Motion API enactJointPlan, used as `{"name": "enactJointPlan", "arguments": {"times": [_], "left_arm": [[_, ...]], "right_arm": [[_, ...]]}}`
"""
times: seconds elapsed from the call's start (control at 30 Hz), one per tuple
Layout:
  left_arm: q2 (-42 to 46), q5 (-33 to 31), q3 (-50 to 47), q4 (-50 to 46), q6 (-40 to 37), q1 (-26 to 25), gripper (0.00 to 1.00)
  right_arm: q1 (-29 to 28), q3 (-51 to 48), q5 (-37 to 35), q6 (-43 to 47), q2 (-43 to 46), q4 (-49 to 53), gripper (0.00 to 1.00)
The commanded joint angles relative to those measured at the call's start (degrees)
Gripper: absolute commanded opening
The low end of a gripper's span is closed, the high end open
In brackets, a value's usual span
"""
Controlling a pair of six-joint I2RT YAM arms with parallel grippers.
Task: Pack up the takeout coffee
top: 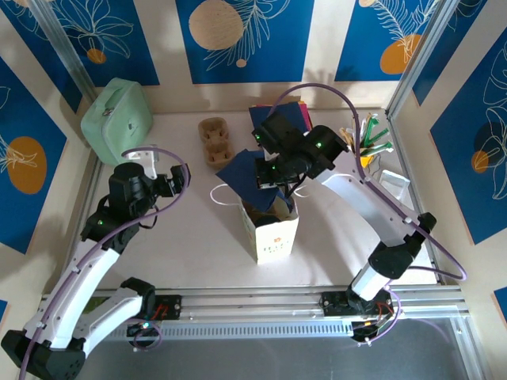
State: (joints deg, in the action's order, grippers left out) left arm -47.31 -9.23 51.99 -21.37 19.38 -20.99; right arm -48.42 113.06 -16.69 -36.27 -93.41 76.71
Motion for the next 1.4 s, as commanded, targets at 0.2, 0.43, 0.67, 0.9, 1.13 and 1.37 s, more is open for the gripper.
{"name": "enactJointPlan", "arguments": {"times": [0.2,0.43,0.67,0.9,1.13,1.37], "left_arm": [[-0.02,0.27,-0.85,2.43,-1.10,0.69,0.97],[-0.41,0.56,-1.08,2.73,-0.75,0.69,0.97],[-0.28,0.98,-2.01,3.15,-0.22,0.68,0.97],[-0.68,1.72,-1.98,3.63,0.29,0.69,0.97],[-0.57,1.60,-2.86,4.17,1.06,0.69,0.97],[-0.68,1.15,-2.64,4.30,0.40,0.69,0.98]], "right_arm": [[-0.26,-1.48,-3.33,-2.20,-1.53,5.64,0.00],[-0.24,-3.27,-3.22,-3.15,-3.66,6.57,0.00],[-0.44,-4.77,-3.35,-3.55,-6.24,7.20,0.00],[-0.02,-10.37,-1.77,-2.36,-6.05,3.63,0.00],[-0.33,-8.55,-2.30,-2.49,-5.89,4.21,0.02],[-0.64,-4.81,-2.32,-2.16,-5.03,5.18,0.16]]}}
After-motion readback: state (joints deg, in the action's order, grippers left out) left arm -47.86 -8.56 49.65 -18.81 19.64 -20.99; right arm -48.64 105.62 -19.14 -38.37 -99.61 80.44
